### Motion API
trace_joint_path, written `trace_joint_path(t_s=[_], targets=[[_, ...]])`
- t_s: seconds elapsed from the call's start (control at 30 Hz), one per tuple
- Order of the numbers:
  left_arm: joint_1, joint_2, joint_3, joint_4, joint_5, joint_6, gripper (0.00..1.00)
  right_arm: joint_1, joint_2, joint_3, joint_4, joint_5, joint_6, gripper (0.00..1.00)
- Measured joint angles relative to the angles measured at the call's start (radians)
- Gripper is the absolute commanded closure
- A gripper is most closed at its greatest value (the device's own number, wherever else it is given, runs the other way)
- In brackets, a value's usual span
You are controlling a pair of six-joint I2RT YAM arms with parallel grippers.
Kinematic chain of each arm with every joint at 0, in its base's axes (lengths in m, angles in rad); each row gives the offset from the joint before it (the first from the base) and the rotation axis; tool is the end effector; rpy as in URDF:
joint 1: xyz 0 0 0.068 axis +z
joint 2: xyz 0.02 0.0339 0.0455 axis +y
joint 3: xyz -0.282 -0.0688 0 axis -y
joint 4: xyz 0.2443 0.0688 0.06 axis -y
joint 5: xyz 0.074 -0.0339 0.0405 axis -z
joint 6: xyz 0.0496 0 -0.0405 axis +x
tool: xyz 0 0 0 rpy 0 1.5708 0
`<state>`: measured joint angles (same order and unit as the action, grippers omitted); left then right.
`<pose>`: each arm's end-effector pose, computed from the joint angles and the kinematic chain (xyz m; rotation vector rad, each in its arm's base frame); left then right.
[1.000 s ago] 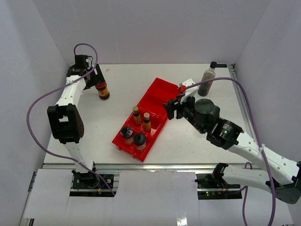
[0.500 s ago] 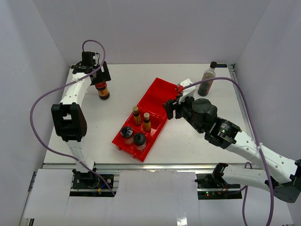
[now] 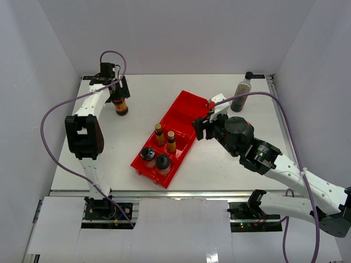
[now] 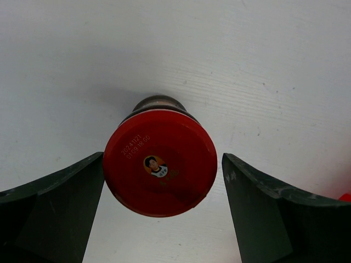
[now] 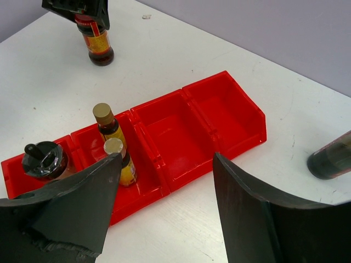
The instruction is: Organize the condiment bottles
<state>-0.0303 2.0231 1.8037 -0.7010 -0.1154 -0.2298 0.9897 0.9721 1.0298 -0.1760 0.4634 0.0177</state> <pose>0.4693 -0.0085 0.2744 -0.2953 2.4652 0.0336 0.1388 0.1709 0.4065 -0.4661 1.6243 0.3673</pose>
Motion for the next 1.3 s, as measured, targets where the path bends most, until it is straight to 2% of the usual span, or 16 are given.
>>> trace_joint_path(t_s=[0.17,0.27,0.4,0.47,0.53,0.6,0.67,0.8,1.0,1.3], targets=[[0.0,0.017,-0.005,-0.005,-0.001,0.0,0.06,0.0,-0.004,-0.01,0.016,0.008,-0.005,0.26],[0.0,0.018,-0.005,-0.006,-0.005,-0.001,0.11,0.0,-0.004,-0.014,0.018,0.01,-0.019,0.26],[0.0,0.018,-0.005,-0.006,-0.013,-0.007,0.37,0.0,-0.007,-0.014,0.021,0.017,-0.029,0.26],[-0.001,0.018,-0.004,-0.006,-0.018,-0.005,0.55,0.0,-0.01,-0.014,0.021,0.022,-0.03,0.26],[-0.005,0.018,-0.004,-0.007,-0.025,-0.007,0.69,0.0,-0.015,-0.014,0.021,0.026,-0.03,0.26],[-0.008,0.018,-0.004,-0.008,-0.03,-0.007,0.89,0.0,-0.019,-0.014,0.021,0.029,-0.032,0.26],[-0.015,0.018,-0.004,-0.012,-0.038,-0.007,0.99,0.0,-0.023,-0.014,0.021,0.031,-0.033,0.25],[-0.052,0.018,0.017,-0.056,-0.071,-0.001,1.0,0.0,-0.026,-0.014,0.02,0.032,-0.034,0.25],[-0.194,0.021,0.117,-0.186,-0.114,0.013,1.0,0.0,-0.036,-0.014,0.017,0.032,-0.031,0.25],[-0.403,-0.023,0.2,-0.199,-0.118,0.015,1.0,0.0,-0.06,-0.026,-0.002,0.04,-0.025,0.25]])
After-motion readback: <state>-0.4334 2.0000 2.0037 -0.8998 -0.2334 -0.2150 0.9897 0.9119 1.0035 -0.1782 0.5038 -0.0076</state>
